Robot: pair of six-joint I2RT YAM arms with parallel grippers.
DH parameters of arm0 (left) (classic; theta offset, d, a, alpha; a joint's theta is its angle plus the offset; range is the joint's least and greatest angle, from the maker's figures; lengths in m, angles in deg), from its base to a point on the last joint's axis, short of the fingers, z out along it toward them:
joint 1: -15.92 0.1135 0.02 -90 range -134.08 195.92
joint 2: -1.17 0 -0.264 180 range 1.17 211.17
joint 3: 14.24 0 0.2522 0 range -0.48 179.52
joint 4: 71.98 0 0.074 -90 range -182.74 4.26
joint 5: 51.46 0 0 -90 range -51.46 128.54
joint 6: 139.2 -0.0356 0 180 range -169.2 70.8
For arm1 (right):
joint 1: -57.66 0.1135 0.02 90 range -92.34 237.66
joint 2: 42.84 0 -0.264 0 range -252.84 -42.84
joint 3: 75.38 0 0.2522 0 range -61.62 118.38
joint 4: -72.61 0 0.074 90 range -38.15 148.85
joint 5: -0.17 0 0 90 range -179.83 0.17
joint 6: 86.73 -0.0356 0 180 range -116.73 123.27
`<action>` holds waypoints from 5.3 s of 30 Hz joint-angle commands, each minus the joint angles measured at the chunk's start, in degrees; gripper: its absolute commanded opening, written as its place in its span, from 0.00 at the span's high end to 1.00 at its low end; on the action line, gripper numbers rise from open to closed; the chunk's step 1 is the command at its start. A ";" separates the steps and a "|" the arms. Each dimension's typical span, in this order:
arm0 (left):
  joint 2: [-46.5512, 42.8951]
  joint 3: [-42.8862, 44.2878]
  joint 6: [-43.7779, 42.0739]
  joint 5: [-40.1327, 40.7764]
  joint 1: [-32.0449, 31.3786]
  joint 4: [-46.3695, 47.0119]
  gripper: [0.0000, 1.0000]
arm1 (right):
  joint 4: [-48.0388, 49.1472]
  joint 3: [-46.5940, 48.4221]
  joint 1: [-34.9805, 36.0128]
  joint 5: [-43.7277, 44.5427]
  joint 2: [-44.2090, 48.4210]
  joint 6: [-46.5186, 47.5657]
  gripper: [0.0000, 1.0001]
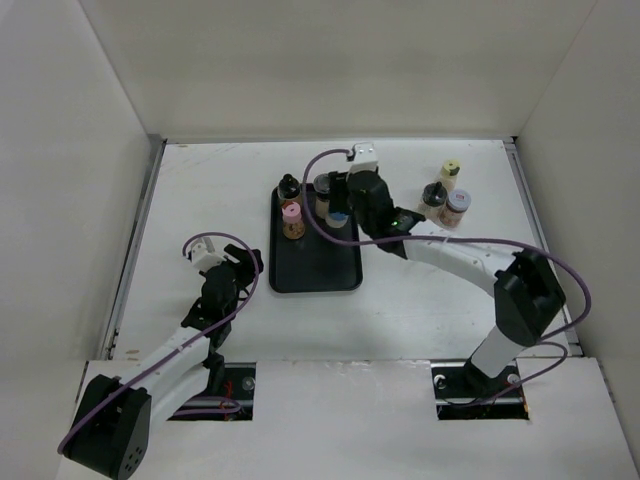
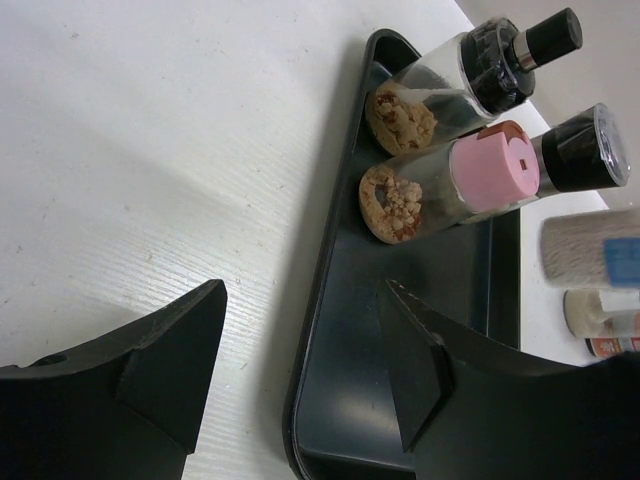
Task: Organize the condiment bottles
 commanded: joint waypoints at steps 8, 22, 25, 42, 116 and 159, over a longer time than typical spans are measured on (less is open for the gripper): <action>-1.05 0.20 -0.12 0.08 0.14 2.45 0.40 | 6.56 8.12 5.24 0.11 -10.43 0.18 0.51; -1.05 0.20 -0.21 -0.01 0.14 2.53 0.40 | 8.23 -8.55 3.23 -0.07 7.81 -1.31 0.10; -1.75 0.11 -0.04 0.26 -0.03 2.44 0.40 | 8.59 -15.76 -2.73 -0.07 14.59 -3.41 0.53; 0.09 0.46 -0.39 0.78 -0.30 2.71 0.40 | 2.26 -13.60 -23.50 4.32 4.77 -3.60 0.19; 3.70 -0.50 -2.85 4.03 -3.46 8.16 0.39 | 6.39 -9.54 -24.56 1.96 -4.46 -3.50 0.34; -9.66 -2.44 -1.44 3.77 -0.21 3.32 0.40 | 9.64 0.37 18.51 2.57 -10.07 -8.43 0.45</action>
